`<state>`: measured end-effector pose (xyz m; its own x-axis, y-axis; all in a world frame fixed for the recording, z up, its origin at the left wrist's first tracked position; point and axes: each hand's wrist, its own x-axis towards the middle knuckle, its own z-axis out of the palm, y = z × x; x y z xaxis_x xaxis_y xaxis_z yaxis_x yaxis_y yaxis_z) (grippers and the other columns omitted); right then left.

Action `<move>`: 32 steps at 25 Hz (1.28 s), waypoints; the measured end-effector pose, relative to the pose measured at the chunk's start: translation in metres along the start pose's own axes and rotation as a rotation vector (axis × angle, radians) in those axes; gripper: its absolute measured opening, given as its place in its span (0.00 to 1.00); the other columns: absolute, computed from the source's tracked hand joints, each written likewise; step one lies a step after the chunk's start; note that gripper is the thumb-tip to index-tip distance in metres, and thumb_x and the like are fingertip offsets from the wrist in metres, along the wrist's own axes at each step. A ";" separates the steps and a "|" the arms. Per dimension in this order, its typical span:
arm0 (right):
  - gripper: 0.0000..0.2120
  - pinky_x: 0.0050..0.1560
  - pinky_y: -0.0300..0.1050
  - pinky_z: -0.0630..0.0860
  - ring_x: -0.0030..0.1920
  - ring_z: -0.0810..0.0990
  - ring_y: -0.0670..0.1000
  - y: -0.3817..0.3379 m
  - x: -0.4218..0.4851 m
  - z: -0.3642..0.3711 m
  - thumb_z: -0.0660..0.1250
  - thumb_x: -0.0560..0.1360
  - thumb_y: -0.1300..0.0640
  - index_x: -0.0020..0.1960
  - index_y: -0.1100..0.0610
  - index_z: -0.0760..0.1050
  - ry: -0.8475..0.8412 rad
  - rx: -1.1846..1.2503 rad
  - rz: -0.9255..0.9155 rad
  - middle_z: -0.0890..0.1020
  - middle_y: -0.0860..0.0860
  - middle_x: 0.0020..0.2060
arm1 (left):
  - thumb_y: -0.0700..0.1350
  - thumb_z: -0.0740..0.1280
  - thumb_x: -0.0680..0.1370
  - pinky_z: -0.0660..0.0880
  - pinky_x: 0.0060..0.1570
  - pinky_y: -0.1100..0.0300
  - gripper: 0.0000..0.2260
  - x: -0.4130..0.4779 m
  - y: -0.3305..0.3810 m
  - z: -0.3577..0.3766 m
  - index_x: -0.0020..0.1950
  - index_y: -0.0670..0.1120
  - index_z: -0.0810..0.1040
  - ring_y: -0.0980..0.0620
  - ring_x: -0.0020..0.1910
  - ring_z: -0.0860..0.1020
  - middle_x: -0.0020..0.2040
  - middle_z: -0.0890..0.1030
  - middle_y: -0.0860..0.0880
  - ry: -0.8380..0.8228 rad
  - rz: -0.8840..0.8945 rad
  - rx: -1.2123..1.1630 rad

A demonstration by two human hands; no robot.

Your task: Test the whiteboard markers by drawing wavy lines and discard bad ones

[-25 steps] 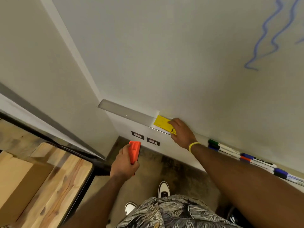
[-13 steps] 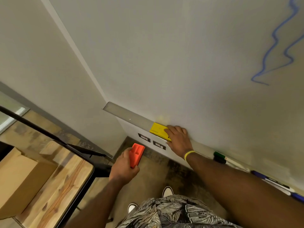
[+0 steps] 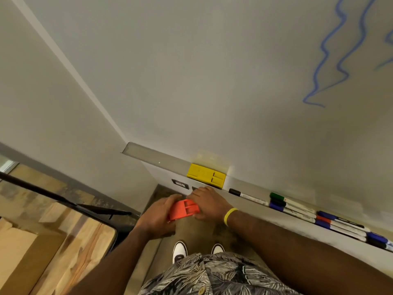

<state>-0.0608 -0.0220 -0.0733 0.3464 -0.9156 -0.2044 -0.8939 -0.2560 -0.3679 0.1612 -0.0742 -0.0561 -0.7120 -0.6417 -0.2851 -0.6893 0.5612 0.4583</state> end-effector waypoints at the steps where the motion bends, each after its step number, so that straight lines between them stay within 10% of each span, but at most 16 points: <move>1: 0.29 0.66 0.57 0.68 0.63 0.73 0.60 -0.002 0.003 -0.001 0.70 0.72 0.47 0.69 0.57 0.70 0.026 0.045 0.016 0.76 0.58 0.63 | 0.59 0.66 0.64 0.67 0.59 0.61 0.36 0.003 -0.004 -0.006 0.73 0.54 0.64 0.50 0.62 0.74 0.65 0.75 0.50 0.006 0.023 0.001; 10: 0.24 0.56 0.52 0.74 0.55 0.76 0.59 -0.014 0.061 -0.033 0.71 0.70 0.50 0.62 0.59 0.75 0.357 0.189 0.356 0.78 0.56 0.54 | 0.52 0.71 0.72 0.57 0.75 0.43 0.39 0.020 -0.063 -0.055 0.78 0.50 0.54 0.47 0.77 0.58 0.79 0.57 0.48 0.318 -0.145 0.055; 32: 0.23 0.67 0.52 0.69 0.64 0.72 0.59 -0.024 0.100 -0.033 0.67 0.76 0.50 0.68 0.58 0.72 0.327 -0.040 0.617 0.76 0.57 0.62 | 0.52 0.71 0.74 0.56 0.75 0.47 0.37 0.013 -0.121 -0.043 0.78 0.52 0.55 0.50 0.77 0.59 0.79 0.58 0.50 0.152 -0.142 0.063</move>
<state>-0.0141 -0.1175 -0.0546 -0.3256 -0.9422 -0.0795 -0.9118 0.3351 -0.2373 0.2410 -0.1734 -0.0788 -0.5820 -0.7854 -0.2108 -0.7917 0.4881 0.3673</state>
